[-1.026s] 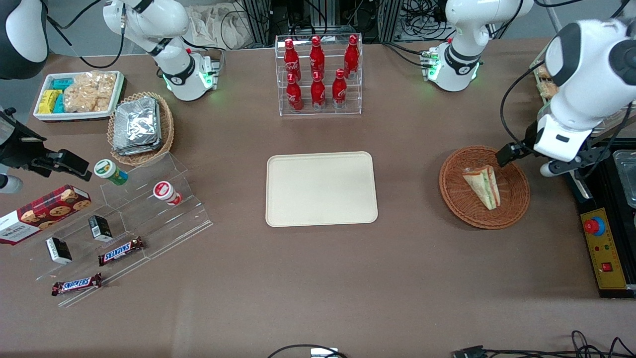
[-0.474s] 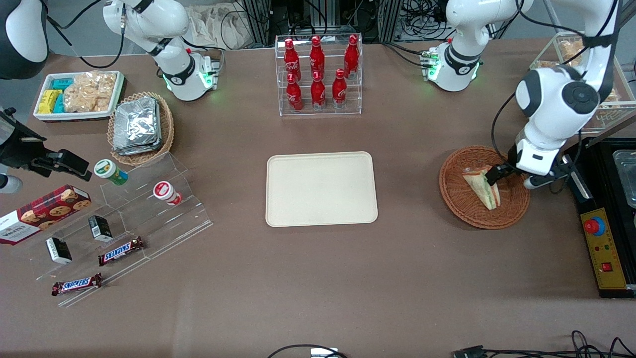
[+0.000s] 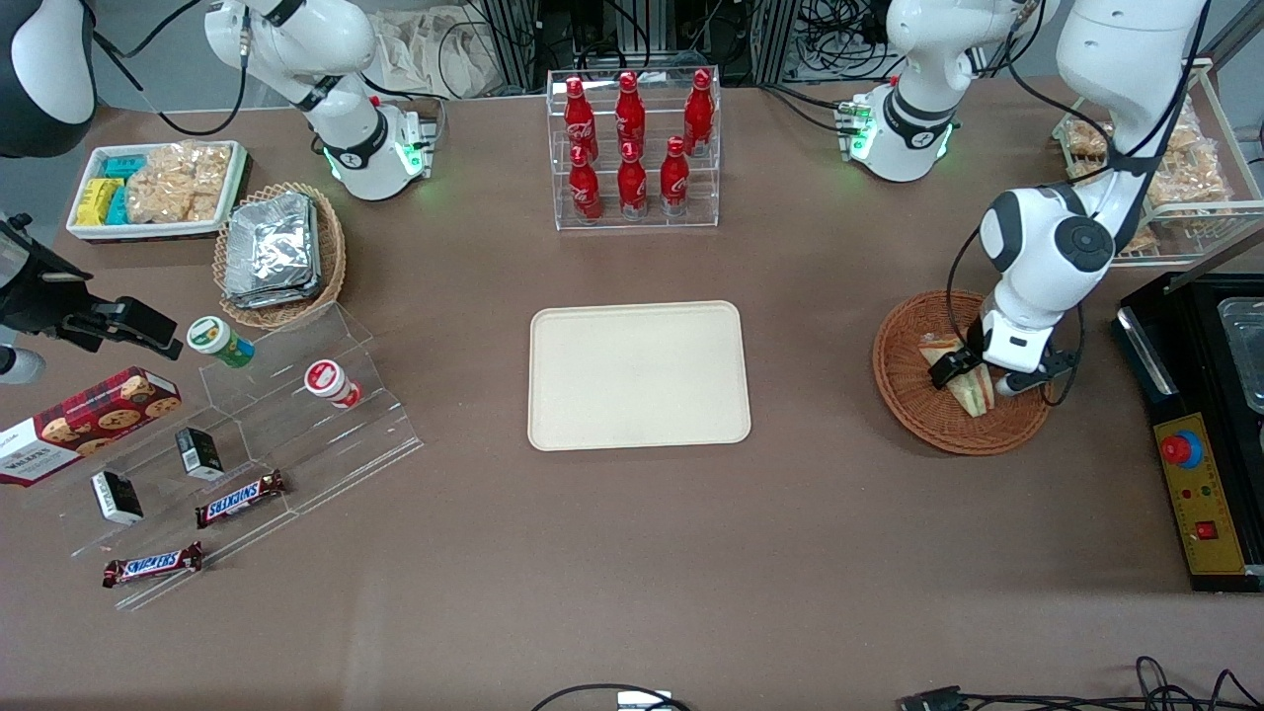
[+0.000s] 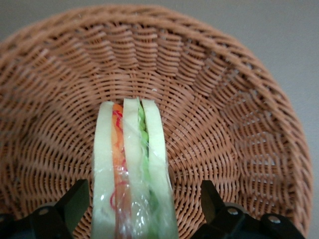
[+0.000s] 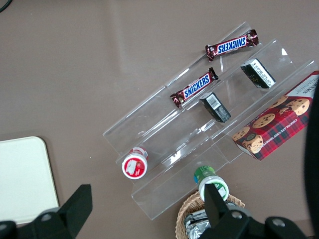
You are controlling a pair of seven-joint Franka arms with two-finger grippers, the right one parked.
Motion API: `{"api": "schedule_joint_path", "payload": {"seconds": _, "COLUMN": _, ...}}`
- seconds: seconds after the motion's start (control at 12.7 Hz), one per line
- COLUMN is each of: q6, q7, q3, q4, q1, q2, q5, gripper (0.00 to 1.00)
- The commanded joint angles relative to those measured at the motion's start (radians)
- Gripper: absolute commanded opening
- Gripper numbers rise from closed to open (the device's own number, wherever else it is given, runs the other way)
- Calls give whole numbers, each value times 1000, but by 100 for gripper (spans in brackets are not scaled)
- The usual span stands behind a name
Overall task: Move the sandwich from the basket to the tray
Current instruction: 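Lower the open left gripper around the sandwich and close it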
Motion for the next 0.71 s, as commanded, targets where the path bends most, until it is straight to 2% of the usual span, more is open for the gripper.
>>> {"api": "schedule_joint_path", "payload": {"seconds": 0.0, "q6": 11, "q7": -14, "q3": -4, "q4": 1, "q1": -2, "q2": -5, "q5": 0, "gripper": 86}}
{"api": "schedule_joint_path", "payload": {"seconds": 0.16, "q6": 8, "q7": -7, "q3": -4, "q4": 1, "q1": -2, "q2": -6, "q5": 1, "gripper": 40}}
{"api": "schedule_joint_path", "payload": {"seconds": 0.24, "q6": 5, "q7": -5, "q3": -4, "q4": 1, "q1": -2, "q2": -9, "q5": 1, "gripper": 22}}
{"api": "schedule_joint_path", "payload": {"seconds": 0.32, "q6": 1, "q7": -4, "q3": -4, "q4": 3, "q1": -2, "q2": -14, "q5": 1, "gripper": 9}}
{"api": "schedule_joint_path", "payload": {"seconds": 0.39, "q6": -3, "q7": -7, "q3": -6, "q4": 3, "q1": -2, "q2": -20, "q5": 3, "gripper": 1}}
{"api": "schedule_joint_path", "payload": {"seconds": 0.63, "q6": -88, "q7": -8, "q3": -6, "q4": 15, "q1": -2, "q2": -80, "q5": 3, "gripper": 0}}
